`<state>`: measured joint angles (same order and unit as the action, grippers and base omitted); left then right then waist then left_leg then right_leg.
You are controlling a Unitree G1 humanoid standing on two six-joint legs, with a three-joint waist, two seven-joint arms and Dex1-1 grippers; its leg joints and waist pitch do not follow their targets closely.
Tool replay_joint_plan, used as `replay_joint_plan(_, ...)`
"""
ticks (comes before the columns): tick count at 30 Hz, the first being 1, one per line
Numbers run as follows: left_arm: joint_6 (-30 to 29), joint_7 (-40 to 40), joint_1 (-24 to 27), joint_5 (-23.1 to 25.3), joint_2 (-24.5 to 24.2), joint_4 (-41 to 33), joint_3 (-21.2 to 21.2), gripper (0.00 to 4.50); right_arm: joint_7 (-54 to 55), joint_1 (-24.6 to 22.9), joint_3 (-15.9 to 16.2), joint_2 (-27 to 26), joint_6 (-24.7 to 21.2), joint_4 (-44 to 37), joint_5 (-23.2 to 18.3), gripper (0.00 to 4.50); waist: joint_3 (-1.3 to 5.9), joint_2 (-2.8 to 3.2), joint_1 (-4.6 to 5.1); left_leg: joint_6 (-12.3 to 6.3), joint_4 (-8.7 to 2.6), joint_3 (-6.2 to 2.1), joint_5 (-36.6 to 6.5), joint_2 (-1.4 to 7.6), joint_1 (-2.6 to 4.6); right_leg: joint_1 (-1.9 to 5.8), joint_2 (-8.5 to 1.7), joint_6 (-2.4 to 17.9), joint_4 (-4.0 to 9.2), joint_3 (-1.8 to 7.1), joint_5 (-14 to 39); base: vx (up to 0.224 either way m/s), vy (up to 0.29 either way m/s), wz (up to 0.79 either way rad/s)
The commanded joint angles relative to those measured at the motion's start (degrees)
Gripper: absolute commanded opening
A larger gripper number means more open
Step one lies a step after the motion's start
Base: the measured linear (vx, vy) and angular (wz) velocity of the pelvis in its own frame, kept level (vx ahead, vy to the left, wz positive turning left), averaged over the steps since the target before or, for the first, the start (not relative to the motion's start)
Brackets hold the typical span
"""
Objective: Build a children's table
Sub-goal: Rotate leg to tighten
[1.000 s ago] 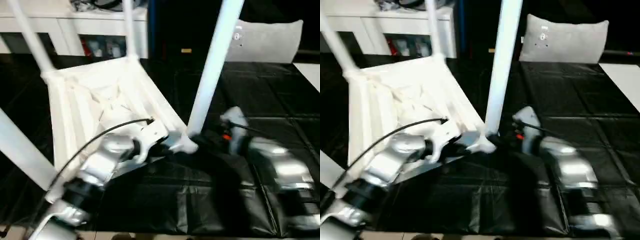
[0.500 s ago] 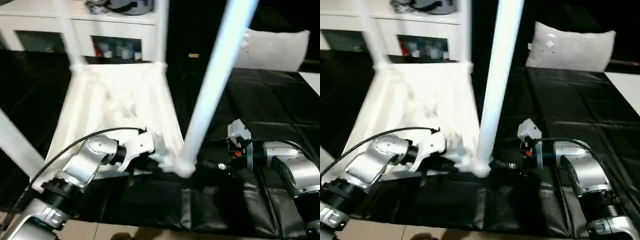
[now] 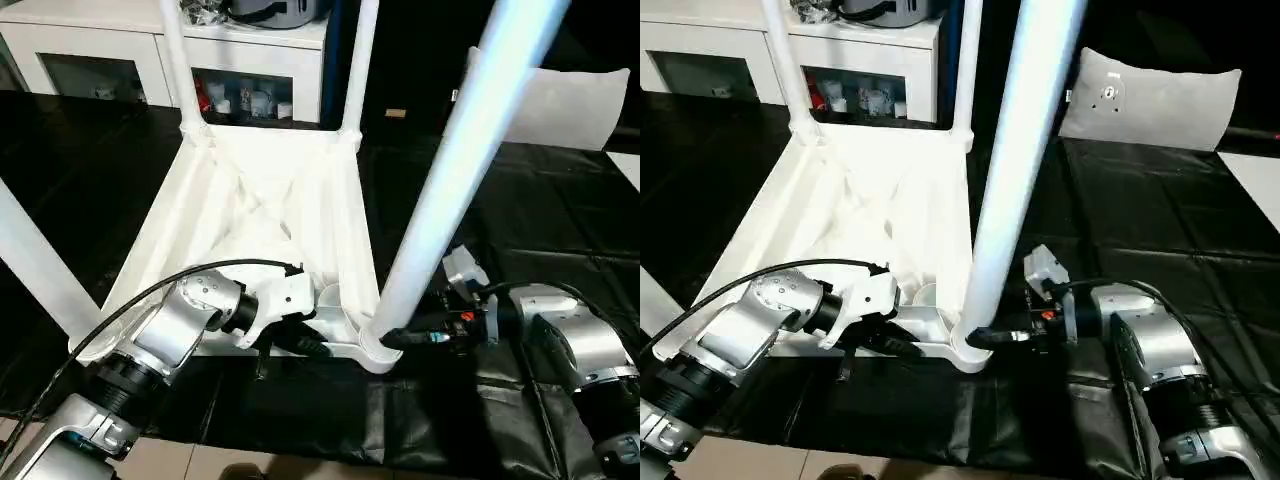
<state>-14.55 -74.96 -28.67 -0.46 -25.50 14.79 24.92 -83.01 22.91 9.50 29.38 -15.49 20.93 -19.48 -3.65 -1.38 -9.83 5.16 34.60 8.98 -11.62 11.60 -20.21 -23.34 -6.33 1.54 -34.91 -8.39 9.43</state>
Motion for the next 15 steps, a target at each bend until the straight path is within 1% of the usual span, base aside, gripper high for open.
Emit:
replay_joint_plan(1,1.38,-1.87,-1.07,-1.89,0.8,-1.94,0.42,0.0,-1.6,0.31,0.37,0.26,-0.48,0.25,-0.45,2.1,4.38,-0.61,0.35,-2.67,-4.2,0.06,-7.77,2.04,-0.2,3.58,-3.38,8.3,4.37,3.83,18.46,0.0,0.0,0.0)
replay_joint_plan(2,1.15,-1.71,-1.0,-1.99,0.86,-1.89,0.31,0.0,-1.71,-0.03,0.38,0.18,-0.63,0.14,-0.6,2.07,4.35,-0.66,0.35,-2.65,-4.2,0.07,-7.67,2.0,-0.31,3.63,-3.38,8.36,4.33,3.84,18.22,0.0,0.0,0.0)
replay_joint_plan(3,0.95,-1.55,-0.97,-2.07,0.9,-1.85,0.23,0.0,-1.65,-0.26,0.37,0.11,-0.8,-0.03,-0.74,2.07,4.34,-0.67,0.32,-2.6,-4.2,0.09,-7.91,1.97,-0.24,3.62,-3.41,8.15,4.42,3.82,18.86,0.0,0.0,0.0)
replay_joint_plan(6,-1.61,0.67,-0.89,-2.41,1.87,-1.66,-0.86,0.0,2.24,-1.75,-1.03,-1.55,-2.2,-1.9,-1.52,2.0,4.29,-0.63,0.28,-2.44,-4.25,0.09,-8.01,2.0,-0.19,3.55,-3.41,7.9,4.5,3.81,19.43,0.0,0.0,0.0)
replay_joint_plan(7,-2.42,1.92,-0.88,-2.24,2.3,-1.54,-1.26,0.0,4.23,-1.94,-1.45,-2.25,-2.55,-1.99,-1.29,2.0,4.25,-0.45,0.34,-2.32,-4.29,0.07,-8.26,1.98,-0.23,3.58,-3.44,7.83,4.55,3.82,19.76,0.0,0.0,0.0)
replay_joint_plan(8,-2.42,1.92,-0.88,-2.24,2.3,-1.54,-1.26,0.0,4.23,-1.94,-1.45,-2.25,-2.55,-1.99,-1.29,1.99,4.21,-0.57,0.38,-1.97,-4.33,0.05,-8.93,1.91,-0.13,3.56,-3.45,7.39,4.81,3.72,20.96,0.0,0.0,0.0)
replay_joint_plan(9,-4.2,4.28,-0.89,-1.85,3.13,-1.45,-1.91,0.0,8.31,-1.89,-2.09,-3.61,-2.83,-1.83,-0.43,1.99,4.07,-0.63,0.64,-1.62,-4.45,-0.03,-9.97,1.84,-0.24,3.68,-3.49,6.58,5.02,3.6,23.19,0.0,0.0,0.0)
replay_joint_plan(10,-6.17,7.16,-0.74,-1.62,4.41,-1.64,-2.76,0.0,14.34,-1.54,-2.82,-5.47,-3.37,-1.34,1.07,1.99,4.04,-0.57,0.69,-1.41,-4.46,-0.01,-10.27,1.81,-0.15,3.6,-3.47,6.13,5.17,3.59,24.08,0.0,0.0,0.0)
replay_joint_plan(11,-6.17,7.16,-0.74,-1.62,4.41,-1.64,-2.76,0.0,14.34,-1.54,-2.82,-5.47,-3.37,-1.34,1.07,1.99,3.87,-0.54,0.87,-0.73,-4.49,-0.06,-10.82,1.74,0.03,3.37,-3.47,5.44,5.5,3.46,25.99,0.0,0.0,0.0)
replay_joint_plan(12,-8.53,10.2,-0.61,-1.46,5.92,-1.93,-3.64,0.0,20.98,-1.03,-3.59,-7.42,-3.8,-0.57,2.94,1.99,3.94,-0.58,1.36,-0.16,-4.51,-0.12,-11.33,1.59,-0.29,3.61,-3.63,4.43,5.58,3.3,27.91,0.0,0.0,0.0)
replay_joint_plan(13,-9.27,11.22,-0.58,-1.41,6.47,-2.05,-3.91,0.0,23.43,-0.82,-3.87,-8.09,-3.95,-0.29,3.69,1.97,3.9,-0.61,1.56,0.15,-4.55,-0.26,-11.73,1.54,-0.23,3.6,-3.58,3.83,5.87,3.06,28.95,0.0,0.0,0.0)
replay_joint_plan(14,-11.15,14.63,-0.52,-0.88,8.33,-2.25,-4.49,0.0,31.09,-0.13,-4.8,-10.13,-6.0,0.21,5.86,1.96,3.86,-0.68,2.25,0.5,-4.53,-0.3,-12.12,1.4,-0.46,3.77,-3.58,2.65,6.15,2.85,30.22,0.0,0.0,0.0)
replay_joint_plan(15,-12.43,17.38,-0.51,-0.34,9.91,-2.21,-4.88,0.0,37.2,0.4,-5.87,-11.74,-8.03,0.44,7.43,1.95,3.92,-0.68,3.02,0.95,-4.57,-0.51,-12.34,1.38,-0.56,3.81,-3.37,2.23,6.16,2.58,30.24,0.0,0.0,0.0)
